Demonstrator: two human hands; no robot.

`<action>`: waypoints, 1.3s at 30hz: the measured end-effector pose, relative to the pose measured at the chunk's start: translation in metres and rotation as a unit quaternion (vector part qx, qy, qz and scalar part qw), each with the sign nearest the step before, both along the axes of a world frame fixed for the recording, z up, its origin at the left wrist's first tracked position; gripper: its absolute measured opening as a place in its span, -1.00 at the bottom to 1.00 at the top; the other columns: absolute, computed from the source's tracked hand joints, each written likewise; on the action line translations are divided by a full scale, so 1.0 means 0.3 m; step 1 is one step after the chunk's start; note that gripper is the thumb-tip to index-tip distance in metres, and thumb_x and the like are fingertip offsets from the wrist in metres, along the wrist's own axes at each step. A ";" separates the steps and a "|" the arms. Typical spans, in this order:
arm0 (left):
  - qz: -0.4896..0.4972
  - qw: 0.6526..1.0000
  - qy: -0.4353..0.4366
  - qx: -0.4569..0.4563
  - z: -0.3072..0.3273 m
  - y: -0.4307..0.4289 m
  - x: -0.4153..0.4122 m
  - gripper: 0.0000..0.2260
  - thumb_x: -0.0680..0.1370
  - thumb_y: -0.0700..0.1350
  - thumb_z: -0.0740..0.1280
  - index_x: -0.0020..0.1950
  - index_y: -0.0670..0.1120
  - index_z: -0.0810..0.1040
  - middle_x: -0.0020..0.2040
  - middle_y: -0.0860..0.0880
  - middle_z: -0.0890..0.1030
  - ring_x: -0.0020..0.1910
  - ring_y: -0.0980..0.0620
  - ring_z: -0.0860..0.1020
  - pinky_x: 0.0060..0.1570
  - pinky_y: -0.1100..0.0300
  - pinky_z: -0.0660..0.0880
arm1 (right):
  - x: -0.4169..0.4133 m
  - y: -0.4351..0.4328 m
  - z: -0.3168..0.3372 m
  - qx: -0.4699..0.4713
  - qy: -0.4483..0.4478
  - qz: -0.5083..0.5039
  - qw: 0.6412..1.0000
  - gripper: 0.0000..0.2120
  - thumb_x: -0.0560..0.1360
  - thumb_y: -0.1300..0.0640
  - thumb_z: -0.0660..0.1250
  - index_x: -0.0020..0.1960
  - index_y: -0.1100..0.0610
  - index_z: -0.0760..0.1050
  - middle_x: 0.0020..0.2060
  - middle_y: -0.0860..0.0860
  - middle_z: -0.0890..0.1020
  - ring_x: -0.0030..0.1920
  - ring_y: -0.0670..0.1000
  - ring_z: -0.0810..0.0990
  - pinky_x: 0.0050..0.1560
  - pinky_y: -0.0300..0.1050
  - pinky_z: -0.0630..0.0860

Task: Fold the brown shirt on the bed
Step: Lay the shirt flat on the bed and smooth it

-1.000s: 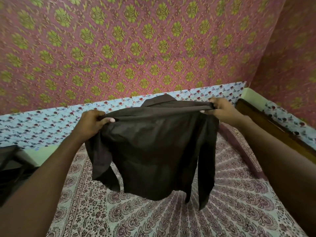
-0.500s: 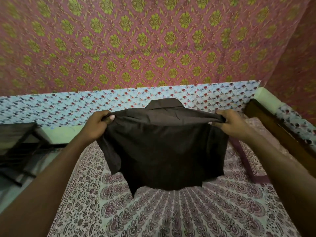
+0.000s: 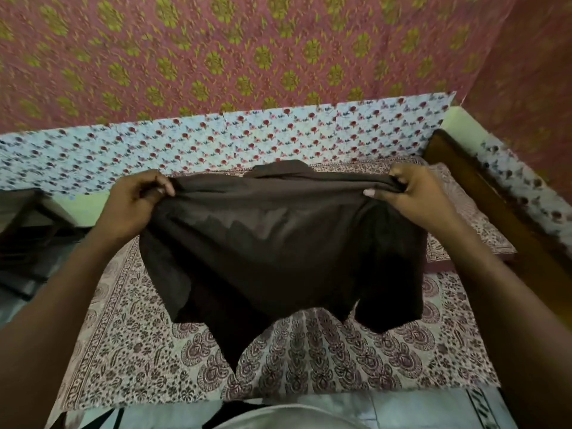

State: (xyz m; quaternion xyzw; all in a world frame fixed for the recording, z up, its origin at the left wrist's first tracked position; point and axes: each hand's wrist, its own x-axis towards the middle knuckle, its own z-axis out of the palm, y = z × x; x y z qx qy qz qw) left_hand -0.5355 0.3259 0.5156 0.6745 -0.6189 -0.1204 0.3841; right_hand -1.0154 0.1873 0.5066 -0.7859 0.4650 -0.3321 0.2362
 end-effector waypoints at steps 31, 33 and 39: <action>0.008 0.923 -0.267 0.277 -0.833 -0.894 0.256 -0.38 0.56 -0.19 0.35 0.60 -0.11 0.24 0.58 -0.14 0.26 0.10 -0.43 0.58 -0.09 -0.27 0.53 | 0.528 -0.904 -0.838 0.095 0.264 -0.145 0.949 -0.79 0.51 0.29 0.28 0.12 0.27 0.53 0.06 0.31 0.59 0.05 0.36 0.58 -0.01 0.12 0.53; -0.001 0.922 -0.249 0.297 -0.918 -0.954 0.277 -0.33 0.55 -0.19 0.37 0.63 -0.09 0.20 0.62 -0.11 0.21 0.15 -0.42 0.58 -0.05 -0.29 0.57 | 0.556 -0.953 -0.908 0.117 0.273 -0.144 0.944 -0.80 0.50 0.32 0.29 0.11 0.29 0.54 0.05 0.32 0.59 0.04 0.37 0.59 -0.02 0.10 0.54; -0.001 0.897 -0.249 0.365 -1.198 -1.118 0.357 -0.07 0.44 -0.23 0.44 0.68 0.07 -0.02 0.69 0.12 -0.07 0.00 -0.38 0.64 -0.09 -0.25 0.60 | 0.627 -1.132 -1.144 0.144 0.284 -0.140 0.938 -0.66 0.45 0.38 0.27 0.22 0.26 0.37 0.10 0.33 0.53 0.11 0.38 0.54 -0.03 0.21 0.54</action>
